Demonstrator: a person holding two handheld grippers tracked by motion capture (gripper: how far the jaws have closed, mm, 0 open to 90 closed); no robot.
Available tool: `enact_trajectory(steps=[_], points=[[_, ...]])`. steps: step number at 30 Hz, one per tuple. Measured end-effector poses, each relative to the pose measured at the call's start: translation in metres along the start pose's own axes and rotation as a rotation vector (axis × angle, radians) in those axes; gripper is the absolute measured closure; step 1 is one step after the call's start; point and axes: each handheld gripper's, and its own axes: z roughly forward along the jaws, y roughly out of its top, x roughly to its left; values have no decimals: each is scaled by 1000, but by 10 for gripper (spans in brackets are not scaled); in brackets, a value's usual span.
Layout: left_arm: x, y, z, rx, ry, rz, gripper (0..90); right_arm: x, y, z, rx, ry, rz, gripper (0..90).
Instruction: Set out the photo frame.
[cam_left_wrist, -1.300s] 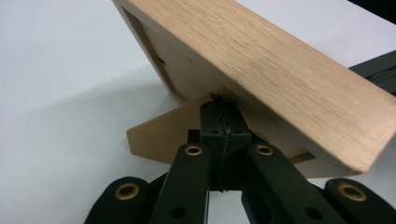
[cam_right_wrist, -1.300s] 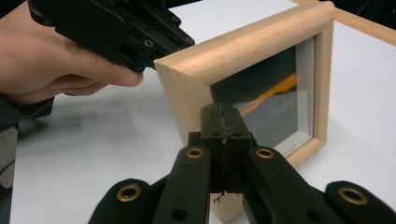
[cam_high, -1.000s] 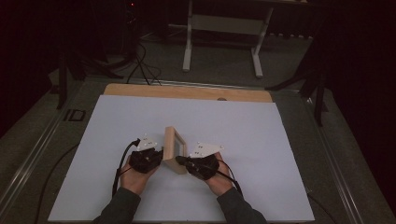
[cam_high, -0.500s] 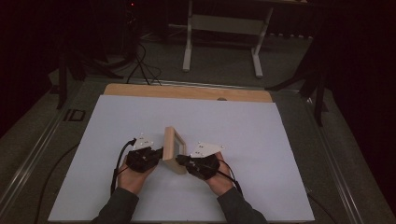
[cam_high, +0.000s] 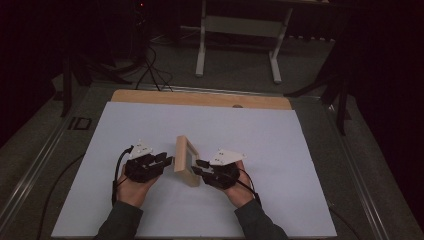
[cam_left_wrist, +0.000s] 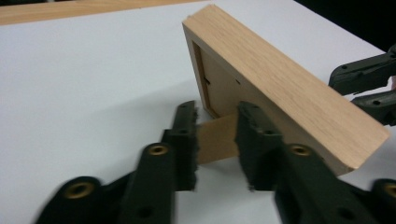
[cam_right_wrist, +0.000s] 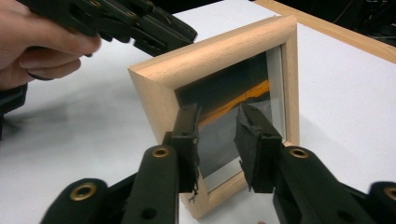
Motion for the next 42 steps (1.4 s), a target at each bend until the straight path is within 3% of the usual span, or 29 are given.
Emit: enact_trajectory(steps=[3, 11, 29, 42], points=[[0, 1, -4, -15, 13, -2, 593, -2, 0, 0, 1, -8, 6, 649], [-1, 5, -11, -33, 0, -27, 519, -5, -1, -2, 0, -18, 24, 615], [-19, 12, -12, -21, -4, 3, 359, -10, -1, -6, -5, -38, 43, 581], [-30, 13, -9, -25, -40, 4, 279, -14, -1, -8, -12, -49, 58, 568]])
